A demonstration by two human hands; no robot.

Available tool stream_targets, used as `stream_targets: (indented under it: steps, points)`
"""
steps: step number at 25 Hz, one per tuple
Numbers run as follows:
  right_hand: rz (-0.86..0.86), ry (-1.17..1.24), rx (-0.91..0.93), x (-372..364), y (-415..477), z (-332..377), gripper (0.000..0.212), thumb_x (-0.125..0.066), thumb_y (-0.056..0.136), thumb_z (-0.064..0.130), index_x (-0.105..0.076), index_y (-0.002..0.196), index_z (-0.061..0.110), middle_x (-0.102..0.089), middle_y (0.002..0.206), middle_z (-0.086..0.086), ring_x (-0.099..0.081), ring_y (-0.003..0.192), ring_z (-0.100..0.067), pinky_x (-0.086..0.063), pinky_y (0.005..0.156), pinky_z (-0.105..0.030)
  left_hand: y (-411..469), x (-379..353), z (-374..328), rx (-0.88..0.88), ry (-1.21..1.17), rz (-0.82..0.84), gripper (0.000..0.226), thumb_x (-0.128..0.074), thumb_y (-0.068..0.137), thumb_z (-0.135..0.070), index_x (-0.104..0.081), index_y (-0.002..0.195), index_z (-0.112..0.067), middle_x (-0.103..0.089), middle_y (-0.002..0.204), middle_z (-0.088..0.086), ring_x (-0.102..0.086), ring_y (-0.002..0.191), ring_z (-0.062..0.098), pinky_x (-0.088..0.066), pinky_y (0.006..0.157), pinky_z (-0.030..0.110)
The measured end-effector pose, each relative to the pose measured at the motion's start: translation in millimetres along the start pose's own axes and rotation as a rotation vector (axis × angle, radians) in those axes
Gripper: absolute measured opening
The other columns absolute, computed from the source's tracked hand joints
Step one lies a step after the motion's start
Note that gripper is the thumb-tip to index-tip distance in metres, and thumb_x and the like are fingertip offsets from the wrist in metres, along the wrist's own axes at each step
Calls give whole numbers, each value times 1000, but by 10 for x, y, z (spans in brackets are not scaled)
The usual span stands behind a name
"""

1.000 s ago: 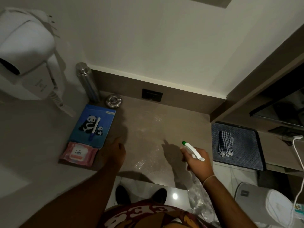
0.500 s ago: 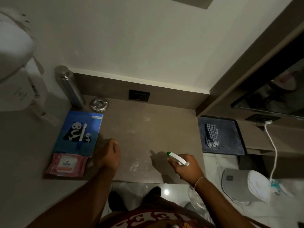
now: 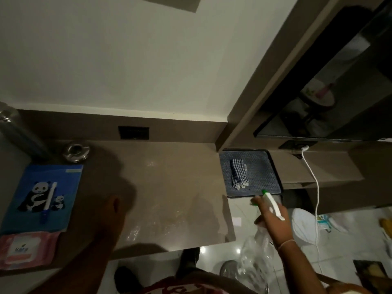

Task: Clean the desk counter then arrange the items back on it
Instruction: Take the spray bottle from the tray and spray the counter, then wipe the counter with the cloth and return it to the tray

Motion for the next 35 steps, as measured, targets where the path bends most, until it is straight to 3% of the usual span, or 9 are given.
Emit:
stream_targets:
  steps: [3,6,10,13,22,27,30,33,35]
  points:
    - [-142,43,84,354,403,-52,22,-77,94,42,-77,95,20,-78,86,-13,-77,76,-25,-63,69,-32,-24,-87,-185,-47,12,24,26,-50,103,-20,-65,111,0,-66,106,28,-64,98,44,-48,91,57]
    - [-282,62,110,643,904,-100,38,-75,92,56,-74,97,19,-73,78,-7,-72,72,-21,-60,67,-37,-229,-322,-562,-92,155,88,30,-46,104,-22,-67,115,-2,-69,110,28,-65,101,44,-48,96,56]
    - [-378,189,176,848,1731,-100,45,-73,91,62,-62,82,19,-59,66,6,-54,59,-6,-49,59,-24,-512,-480,-1042,-431,410,134,42,-43,93,-33,-75,112,-14,-77,103,13,-71,96,36,-51,95,51]
    - [-345,209,154,875,2300,-193,34,-71,94,55,-63,89,22,-56,69,6,-54,64,-9,-48,65,-30,-548,-571,-1217,-339,459,172,38,-44,90,-32,-70,115,-22,-73,93,11,-67,89,38,-49,86,48]
    - [-284,116,137,829,3136,-452,39,-74,88,61,-66,91,23,-61,65,12,-55,59,1,-53,68,-36,-616,-805,-1442,-294,466,184,33,-42,97,-30,-54,128,-26,-73,108,8,-66,100,31,-41,102,54]
    - [-263,125,93,728,3102,-619,49,-82,82,56,-71,110,17,-75,99,-2,-68,90,-12,-61,95,-47,-556,-1030,-1707,-370,462,197,58,-36,96,-42,-37,149,-21,-55,143,11,-50,134,30,-34,115,57]
    - [-264,102,38,692,2834,-807,74,-85,81,52,-54,144,27,-58,144,-2,-58,131,-18,-50,114,-40,-536,-1160,-1790,-380,466,241,64,-29,98,-48,-23,157,-24,-36,162,6,-30,150,26,-22,123,56]
    - [-407,83,-63,486,2308,-1036,55,-85,81,46,-51,123,34,-52,130,0,-59,115,-20,-59,103,-46,-544,-1299,-1737,-357,478,289,67,-28,100,-51,-11,160,-27,-19,169,2,-16,156,23,-13,126,55]
    - [-316,16,-35,218,1991,-1133,38,-81,88,32,-54,114,26,-53,116,0,-59,101,-22,-60,92,-50,-562,-1382,-1712,-340,482,326,69,-31,101,-51,-5,161,-28,-12,171,1,-11,157,23,-8,127,55]
Point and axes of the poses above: each hand's wrist, its own y-axis towards the middle knuckle, its own x-axis out of the back of the hand, z = x × y, the point moved 2 cm from there along y, towards the middle knuckle
